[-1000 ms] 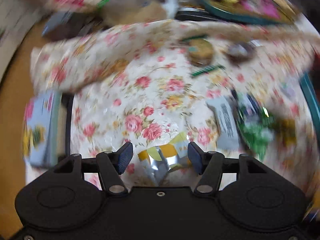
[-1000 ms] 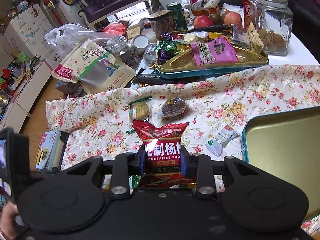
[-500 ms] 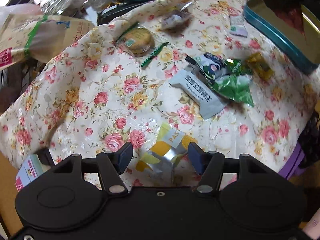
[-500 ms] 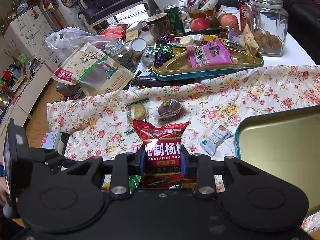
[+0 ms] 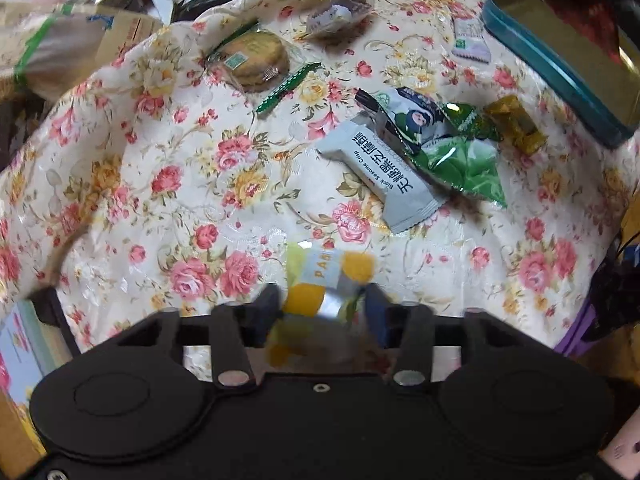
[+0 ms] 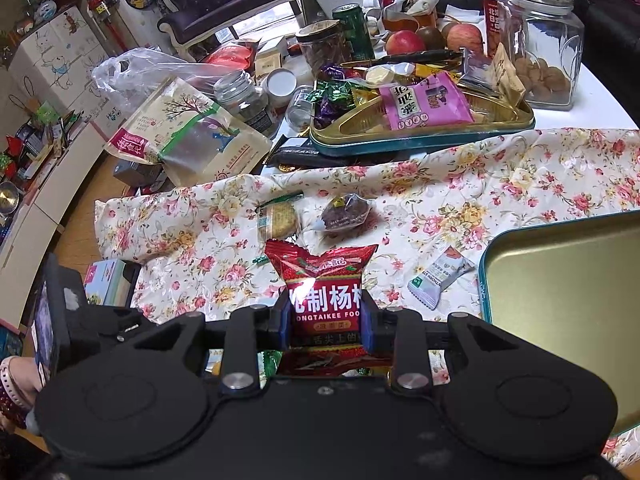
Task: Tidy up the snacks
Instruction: 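Grasp the yellow-silver wrapped candy with the left tool while the right holds the red packet, then carry both snacks over the gold tray and open both tools to drop them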
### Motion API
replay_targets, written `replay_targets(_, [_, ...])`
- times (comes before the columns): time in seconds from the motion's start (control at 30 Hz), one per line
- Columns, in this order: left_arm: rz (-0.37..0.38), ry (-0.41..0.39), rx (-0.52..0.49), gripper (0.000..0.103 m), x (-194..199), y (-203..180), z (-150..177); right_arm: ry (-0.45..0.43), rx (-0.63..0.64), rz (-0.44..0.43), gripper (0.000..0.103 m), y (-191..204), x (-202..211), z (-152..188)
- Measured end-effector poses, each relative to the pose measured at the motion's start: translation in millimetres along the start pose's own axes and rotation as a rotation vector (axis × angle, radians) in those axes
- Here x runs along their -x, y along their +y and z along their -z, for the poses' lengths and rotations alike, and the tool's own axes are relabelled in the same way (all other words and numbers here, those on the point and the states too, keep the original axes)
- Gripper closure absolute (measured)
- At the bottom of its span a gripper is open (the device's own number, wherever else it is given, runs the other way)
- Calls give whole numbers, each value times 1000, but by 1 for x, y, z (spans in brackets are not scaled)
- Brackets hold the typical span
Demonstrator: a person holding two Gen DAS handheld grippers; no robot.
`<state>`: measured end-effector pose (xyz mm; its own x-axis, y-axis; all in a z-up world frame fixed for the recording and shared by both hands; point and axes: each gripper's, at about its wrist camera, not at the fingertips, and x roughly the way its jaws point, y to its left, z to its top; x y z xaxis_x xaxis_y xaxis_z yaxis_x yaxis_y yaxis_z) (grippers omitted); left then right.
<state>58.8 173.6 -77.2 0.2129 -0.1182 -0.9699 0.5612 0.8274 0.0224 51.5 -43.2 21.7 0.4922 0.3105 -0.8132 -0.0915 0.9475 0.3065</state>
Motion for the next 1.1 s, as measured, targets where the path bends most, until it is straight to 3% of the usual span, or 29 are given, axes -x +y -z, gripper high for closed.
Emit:
replay_targets(0.33, [-130, 4, 203, 60, 17, -1, -26, -24, -21, 4, 69, -3, 7, -3])
replay_targets(0.6, [-211, -182, 319, 60, 82, -23, -77, -60, -80, 33, 69, -19, 18, -11])
replay_targets(0.83, [-113, -290, 376, 60, 112, -59, -115, -106, -158, 90, 69, -45, 32, -19])
replay_targets(1.1, [-20, -302, 302, 60, 108, -123, -144, -181, -266, 236, 69, -96, 63, -24])
